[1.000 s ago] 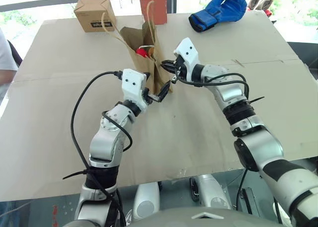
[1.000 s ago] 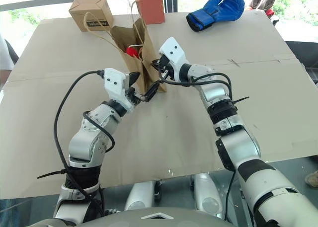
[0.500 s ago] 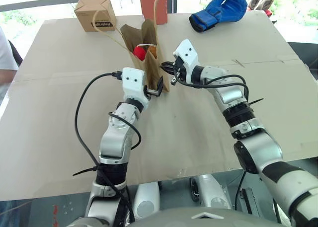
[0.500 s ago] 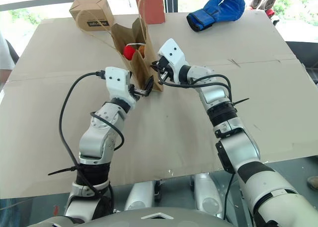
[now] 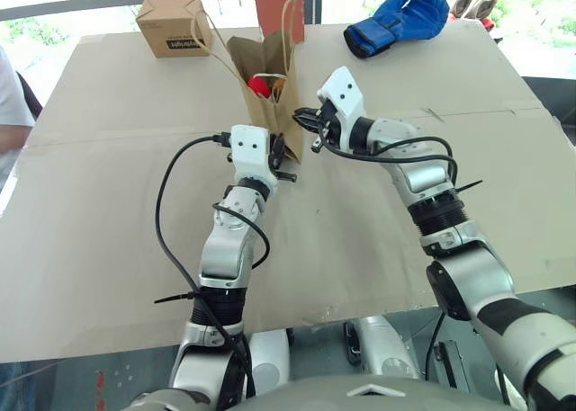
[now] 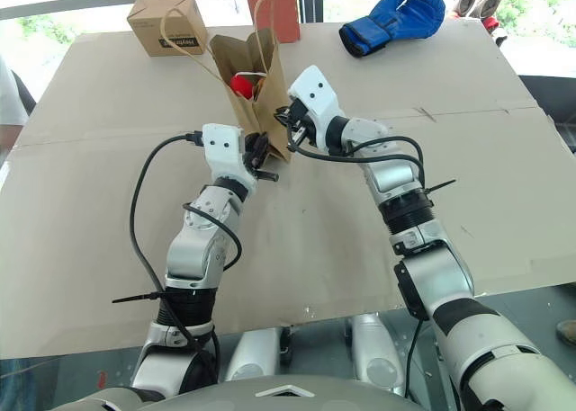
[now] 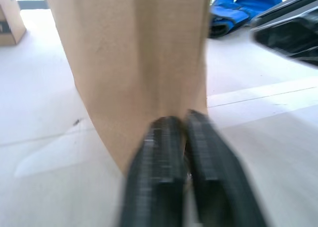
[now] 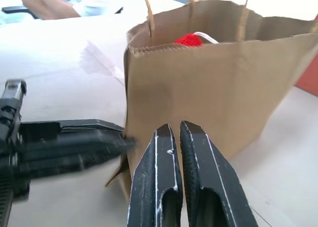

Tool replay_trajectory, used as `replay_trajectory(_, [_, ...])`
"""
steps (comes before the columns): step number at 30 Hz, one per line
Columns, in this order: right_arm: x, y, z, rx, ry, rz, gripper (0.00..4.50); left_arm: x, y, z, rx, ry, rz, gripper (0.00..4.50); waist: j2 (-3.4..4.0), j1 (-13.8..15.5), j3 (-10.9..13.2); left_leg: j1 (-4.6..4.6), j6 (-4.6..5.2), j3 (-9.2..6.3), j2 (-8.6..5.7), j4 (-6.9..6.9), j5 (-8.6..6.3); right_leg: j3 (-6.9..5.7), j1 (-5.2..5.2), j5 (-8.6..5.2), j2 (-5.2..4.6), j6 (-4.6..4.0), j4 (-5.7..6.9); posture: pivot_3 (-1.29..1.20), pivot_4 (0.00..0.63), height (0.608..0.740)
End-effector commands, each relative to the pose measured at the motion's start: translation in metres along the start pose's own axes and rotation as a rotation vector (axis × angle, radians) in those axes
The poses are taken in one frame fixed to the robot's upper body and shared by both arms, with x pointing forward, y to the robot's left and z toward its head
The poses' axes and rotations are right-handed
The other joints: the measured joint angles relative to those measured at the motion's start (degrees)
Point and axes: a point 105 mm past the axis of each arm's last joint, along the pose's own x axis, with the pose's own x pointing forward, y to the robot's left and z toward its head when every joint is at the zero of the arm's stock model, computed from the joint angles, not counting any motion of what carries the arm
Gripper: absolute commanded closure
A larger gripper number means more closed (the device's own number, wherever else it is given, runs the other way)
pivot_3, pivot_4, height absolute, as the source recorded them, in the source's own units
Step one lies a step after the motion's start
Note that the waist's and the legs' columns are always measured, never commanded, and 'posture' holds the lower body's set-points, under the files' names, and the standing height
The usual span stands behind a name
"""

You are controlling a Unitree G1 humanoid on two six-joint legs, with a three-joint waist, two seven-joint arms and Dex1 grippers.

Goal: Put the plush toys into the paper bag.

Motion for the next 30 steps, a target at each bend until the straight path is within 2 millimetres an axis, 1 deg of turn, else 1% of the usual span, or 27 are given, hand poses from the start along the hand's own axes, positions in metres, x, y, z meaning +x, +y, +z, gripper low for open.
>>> replay_trajectory(1, [-0.019, -0.005, 0.022, -0.031, -0.067, -0.048, 4.50, -0.007, 0.003, 0.014, 0.028, -0.087, -0.092, 4.46, 0.00, -0.02, 0.00, 0.00, 0.00, 0.00, 0.00, 0.00, 0.00, 0.00, 0.00, 0.00, 0.00, 0.00, 0.00, 0.00, 0.150, 0.740])
replay_trajectory(3, [-0.031, -0.004, 0.026, -0.057, -0.073, -0.062, 4.50, -0.010, 0.010, 0.018, 0.053, -0.113, -0.172, 4.46, 0.00, -0.02, 0.00, 0.00, 0.00, -0.01, 0.01, 0.00, 0.00, -0.01, -0.01, 0.00, 0.00, -0.01, 0.01, 0.00, 0.150, 0.740])
replay_trajectory(6, [-0.051, -0.001, 0.032, -0.062, -0.087, -0.071, 4.50, -0.015, 0.015, 0.028, 0.133, -0.157, -0.357, 4.46, 0.00, -0.02, 0.00, 0.00, 0.00, -0.01, 0.01, 0.00, 0.00, -0.03, -0.02, -0.01, 0.01, -0.02, 0.01, 0.00, 0.150, 0.740])
replay_trajectory(10, [-0.083, 0.008, 0.035, -0.047, -0.077, -0.068, 4.50, -0.020, 0.023, 0.034, 0.158, -0.155, -0.666, 4.46, 0.00, 0.37, 0.00, 0.00, 0.00, 0.01, 0.01, 0.00, 0.00, -0.05, -0.02, -0.02, -0.01, -0.03, 0.00, 0.00, 0.150, 0.740])
replay_trajectory(12, [-0.098, 0.015, 0.036, -0.040, -0.064, -0.053, 4.50, -0.022, 0.027, 0.037, 0.200, -0.165, -0.777, 4.46, 0.00, 0.72, 0.00, -0.01, 0.00, 0.05, 0.01, 0.00, 0.00, -0.04, -0.02, -0.04, -0.02, -0.05, -0.05, 0.00, 0.150, 0.740])
replay_trajectory(14, [-0.112, 0.023, 0.035, -0.032, -0.046, -0.035, 4.50, -0.026, 0.028, 0.040, 0.202, -0.172, -0.893, 4.46, 0.00, 0.93, 0.00, -0.02, 0.00, 0.06, 0.01, 0.00, 0.00, -0.03, -0.01, -0.05, -0.02, -0.06, -0.08, 0.00, 0.150, 0.740])
replay_trajectory(16, [-0.129, 0.040, 0.032, -0.016, -0.017, 0.003, 4.50, -0.032, 0.032, 0.041, 0.224, -0.154, -1.034, 4.46, 0.00, 0.96, 0.00, -0.02, 0.00, 0.08, 0.01, 0.00, 0.00, -0.02, -0.01, -0.06, -0.02, -0.07, -0.09, 0.00, 0.150, 0.740])
replay_trajectory(17, [-0.137, 0.049, 0.030, -0.007, 0.000, 0.016, 4.50, -0.035, 0.036, 0.039, 0.245, -0.133, -1.090, 4.46, -0.02, 1.43, 0.01, -0.01, 0.00, 0.07, 0.01, 0.00, 0.00, -0.02, -0.01, -0.06, -0.01, -0.07, -0.09, 0.00, 0.150, 0.740])
replay_trajectory(18, [-0.143, 0.054, 0.028, 0.000, 0.013, 0.022, 4.50, -0.036, 0.038, 0.037, 0.258, -0.119, -1.127, 4.46, -0.05, 1.30, -0.01, -0.08, 0.00, -0.04, 0.01, 0.00, 0.00, -0.15, -0.02, -0.08, -0.01, -0.10, -0.08, 0.00, 0.150, 0.740])
replay_trajectory(21, [-0.154, 0.065, 0.023, 0.019, 0.043, 0.018, 4.50, -0.039, 0.050, 0.028, 0.280, -0.059, -1.190, 4.46, -0.03, 0.84, 0.00, -0.04, 0.00, 0.00, 0.04, -0.01, 0.00, -0.09, -0.01, -0.12, 0.01, -0.17, -0.10, 0.00, 0.150, 0.740])
replay_trajectory(23, [-0.160, 0.072, 0.021, 0.037, 0.054, 0.021, 4.50, -0.041, 0.057, 0.020, 0.324, -0.020, -1.195, 4.46, -0.03, 0.78, -0.01, -0.01, 0.01, 0.01, 0.04, 0.05, 0.00, -0.06, 0.00, -0.14, 0.01, -0.19, -0.07, 0.00, 0.150, 0.740])
replay_trajectory(25, [-0.166, 0.075, 0.017, 0.054, 0.065, 0.019, 4.50, -0.040, 0.060, 0.014, 0.328, 0.014, -1.191, 4.46, -0.04, 0.84, -0.01, 0.00, 0.01, 0.01, 0.05, 0.05, 0.00, -0.04, 0.00, -0.14, 0.01, -0.19, -0.06, 0.00, 0.150, 0.740])
replay_trajectory(29, [-0.171, 0.076, 0.012, 0.073, 0.077, -0.005, 4.50, -0.031, 0.065, 0.015, 0.318, -0.001, -1.153, 4.46, -0.10, 1.24, -0.01, -0.07, 0.01, -0.03, 0.04, 0.13, 0.00, -0.09, 0.00, -0.15, 0.00, -0.19, -0.05, 0.00, 0.150, 0.740])
replay_trajectory(30, [-0.171, 0.076, 0.010, 0.076, 0.077, -0.012, 4.50, -0.031, 0.067, 0.015, 0.289, 0.012, -1.150, 4.46, -0.10, 1.27, -0.01, -0.08, 0.01, -0.03, 0.04, 0.17, 0.00, -0.10, 0.01, -0.15, 0.00, -0.19, -0.05, 0.00, 0.150, 0.740])
